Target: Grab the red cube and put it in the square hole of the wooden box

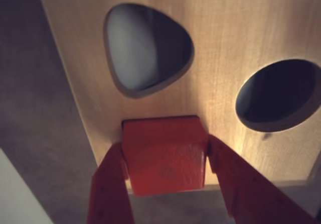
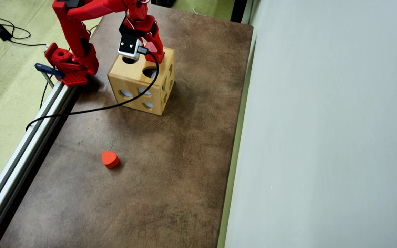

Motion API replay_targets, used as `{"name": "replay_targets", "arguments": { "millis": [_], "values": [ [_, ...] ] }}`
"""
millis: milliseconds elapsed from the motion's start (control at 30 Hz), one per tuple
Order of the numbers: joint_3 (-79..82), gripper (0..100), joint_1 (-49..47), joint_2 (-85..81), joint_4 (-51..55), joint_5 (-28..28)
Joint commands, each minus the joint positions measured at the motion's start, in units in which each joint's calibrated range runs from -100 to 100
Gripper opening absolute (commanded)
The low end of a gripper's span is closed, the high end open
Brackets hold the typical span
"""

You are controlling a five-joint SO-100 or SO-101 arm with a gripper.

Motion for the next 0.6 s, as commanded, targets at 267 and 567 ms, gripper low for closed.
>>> {"name": "replay_targets", "arguments": {
  "millis": [267, 567],
  "values": [
    [-0.7, 11, 0.0, 0.0, 0.4, 0.4],
    [-0.1, 42, -0.4, -8.6, 0.5, 0.0]
  ]
}}
